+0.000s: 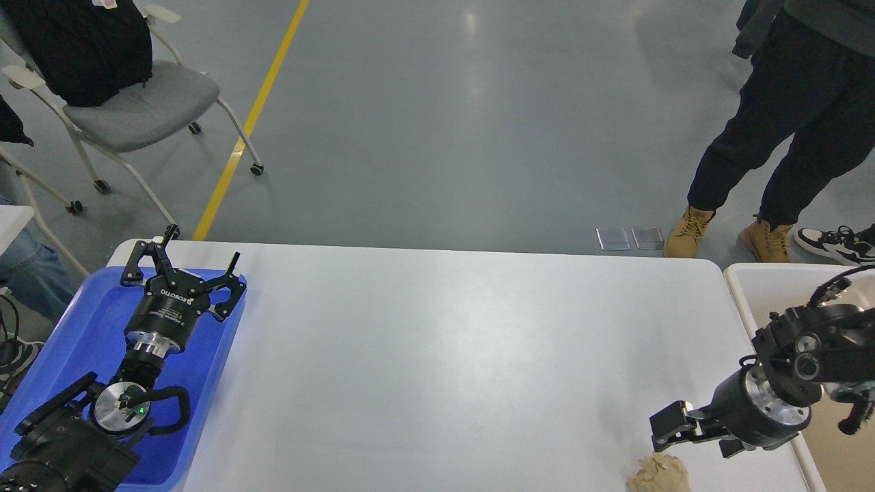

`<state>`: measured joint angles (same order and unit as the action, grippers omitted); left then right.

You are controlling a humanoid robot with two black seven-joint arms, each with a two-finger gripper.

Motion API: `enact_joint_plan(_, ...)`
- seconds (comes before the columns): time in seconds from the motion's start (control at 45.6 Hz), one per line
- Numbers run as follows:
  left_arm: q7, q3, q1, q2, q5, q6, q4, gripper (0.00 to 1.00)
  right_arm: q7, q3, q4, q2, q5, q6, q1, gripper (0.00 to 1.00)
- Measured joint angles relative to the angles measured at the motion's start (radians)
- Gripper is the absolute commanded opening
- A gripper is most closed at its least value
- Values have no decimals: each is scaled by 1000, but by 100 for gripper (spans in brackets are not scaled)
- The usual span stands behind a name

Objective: Tidy desktop
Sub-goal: 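Lower the open right gripper down toward the crumpled tan paper scrap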

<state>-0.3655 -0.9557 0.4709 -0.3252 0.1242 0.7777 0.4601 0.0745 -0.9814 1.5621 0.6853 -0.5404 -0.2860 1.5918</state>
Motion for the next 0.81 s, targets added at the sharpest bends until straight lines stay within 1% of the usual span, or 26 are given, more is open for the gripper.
enact_joint_plan(0.263,0,1,0,0,0,1,0,99,0,24,-17,-50,10,75,-108,100)
enact_joint_plan(0.416,1,1,0,0,0,2,0,99,-1,28,-52,-80,8,114,-156,100)
enact_joint_plan(0.679,1,2,0,0,0,2,0,99,-1,30,-90,-121,4,189,-212,100)
enact_joint_plan(0.811,1,2,0,0,0,2,0,99,-1,30,-100,-133,3,208,-234,100)
